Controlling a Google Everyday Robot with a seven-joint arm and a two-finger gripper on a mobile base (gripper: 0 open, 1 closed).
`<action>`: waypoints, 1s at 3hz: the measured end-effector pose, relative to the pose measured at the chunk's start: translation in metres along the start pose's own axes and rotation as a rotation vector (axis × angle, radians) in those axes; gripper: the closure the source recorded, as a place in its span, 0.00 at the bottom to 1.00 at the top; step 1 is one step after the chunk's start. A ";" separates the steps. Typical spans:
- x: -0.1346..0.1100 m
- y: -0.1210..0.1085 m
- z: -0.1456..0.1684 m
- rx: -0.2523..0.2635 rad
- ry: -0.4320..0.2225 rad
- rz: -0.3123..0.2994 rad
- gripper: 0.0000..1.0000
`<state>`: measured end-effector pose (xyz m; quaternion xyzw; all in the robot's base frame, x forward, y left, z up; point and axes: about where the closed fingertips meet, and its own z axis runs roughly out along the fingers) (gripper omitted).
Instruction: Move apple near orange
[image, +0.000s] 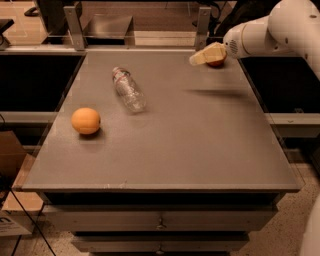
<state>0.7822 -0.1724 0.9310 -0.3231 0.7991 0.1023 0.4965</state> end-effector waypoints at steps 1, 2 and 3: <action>0.020 -0.038 0.034 0.042 -0.002 0.094 0.00; 0.020 -0.040 0.035 0.045 -0.004 0.096 0.00; 0.031 -0.041 0.047 0.056 0.025 0.117 0.00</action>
Offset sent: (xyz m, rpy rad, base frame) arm 0.0659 -0.0402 -0.0353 0.0846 0.0357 -0.1267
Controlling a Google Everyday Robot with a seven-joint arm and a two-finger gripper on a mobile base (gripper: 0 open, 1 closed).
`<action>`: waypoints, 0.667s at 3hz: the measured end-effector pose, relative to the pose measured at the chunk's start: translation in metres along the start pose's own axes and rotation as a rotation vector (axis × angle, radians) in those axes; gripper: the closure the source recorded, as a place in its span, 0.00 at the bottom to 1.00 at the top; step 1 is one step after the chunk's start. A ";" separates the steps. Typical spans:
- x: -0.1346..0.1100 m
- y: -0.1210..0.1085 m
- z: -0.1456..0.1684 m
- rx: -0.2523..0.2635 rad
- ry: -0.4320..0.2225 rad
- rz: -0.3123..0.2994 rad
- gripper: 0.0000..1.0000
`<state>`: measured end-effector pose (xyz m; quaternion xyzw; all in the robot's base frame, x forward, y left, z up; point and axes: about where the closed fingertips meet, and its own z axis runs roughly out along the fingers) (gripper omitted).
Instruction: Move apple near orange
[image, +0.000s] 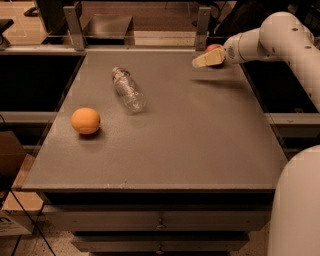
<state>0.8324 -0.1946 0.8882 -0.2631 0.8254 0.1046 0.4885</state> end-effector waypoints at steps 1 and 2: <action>0.008 -0.015 0.021 0.009 -0.027 0.060 0.00; 0.010 -0.034 0.039 0.023 -0.064 0.107 0.00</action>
Offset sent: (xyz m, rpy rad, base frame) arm 0.0768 -0.0383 -0.0255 0.1677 -0.0491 -0.1170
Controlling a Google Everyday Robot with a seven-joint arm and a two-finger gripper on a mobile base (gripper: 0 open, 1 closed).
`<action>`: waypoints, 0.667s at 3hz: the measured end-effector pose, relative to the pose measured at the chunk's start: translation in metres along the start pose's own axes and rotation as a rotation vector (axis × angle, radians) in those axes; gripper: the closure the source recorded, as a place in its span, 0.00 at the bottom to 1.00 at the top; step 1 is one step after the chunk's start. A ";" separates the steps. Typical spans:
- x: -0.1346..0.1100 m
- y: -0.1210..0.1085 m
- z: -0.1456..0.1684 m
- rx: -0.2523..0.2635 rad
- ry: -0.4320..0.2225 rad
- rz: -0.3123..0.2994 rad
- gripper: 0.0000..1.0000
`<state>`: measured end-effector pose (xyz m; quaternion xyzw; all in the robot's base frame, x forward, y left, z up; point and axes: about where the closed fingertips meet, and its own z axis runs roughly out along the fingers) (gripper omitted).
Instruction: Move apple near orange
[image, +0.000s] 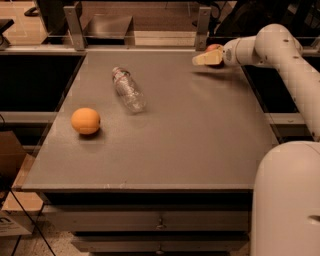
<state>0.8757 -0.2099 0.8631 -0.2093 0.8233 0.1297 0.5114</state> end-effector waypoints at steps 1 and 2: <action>-0.001 -0.017 0.010 0.029 -0.016 0.023 0.15; -0.002 -0.028 0.014 0.056 -0.013 0.024 0.38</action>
Offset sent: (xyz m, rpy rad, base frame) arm 0.0401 -0.0363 0.0030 -0.0117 -0.0238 -0.0968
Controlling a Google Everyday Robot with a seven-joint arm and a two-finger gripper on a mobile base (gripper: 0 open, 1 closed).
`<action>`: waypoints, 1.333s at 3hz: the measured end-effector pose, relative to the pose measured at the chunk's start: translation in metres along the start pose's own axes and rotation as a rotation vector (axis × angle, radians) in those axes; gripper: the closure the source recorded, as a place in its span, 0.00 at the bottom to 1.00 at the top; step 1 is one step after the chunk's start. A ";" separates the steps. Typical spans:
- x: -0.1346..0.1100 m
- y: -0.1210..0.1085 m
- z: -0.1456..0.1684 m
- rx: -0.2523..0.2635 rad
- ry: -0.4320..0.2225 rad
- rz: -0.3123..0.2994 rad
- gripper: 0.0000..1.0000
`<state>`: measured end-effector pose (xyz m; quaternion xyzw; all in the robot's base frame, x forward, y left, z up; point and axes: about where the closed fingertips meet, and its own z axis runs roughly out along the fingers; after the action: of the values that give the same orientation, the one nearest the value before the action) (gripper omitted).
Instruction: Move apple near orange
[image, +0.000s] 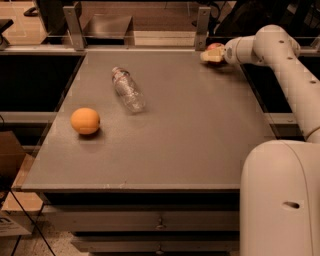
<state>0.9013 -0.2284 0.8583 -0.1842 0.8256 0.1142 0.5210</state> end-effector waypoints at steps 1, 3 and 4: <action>-0.002 -0.001 0.001 0.011 0.020 -0.009 0.62; -0.060 0.061 -0.010 -0.065 -0.037 -0.134 1.00; -0.060 0.062 -0.010 -0.065 -0.037 -0.134 1.00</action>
Offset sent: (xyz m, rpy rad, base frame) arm -0.0099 0.0362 0.0416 -0.0467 -0.0216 0.0554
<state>0.8903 -0.1654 0.9166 -0.2538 0.7975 0.1091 0.5364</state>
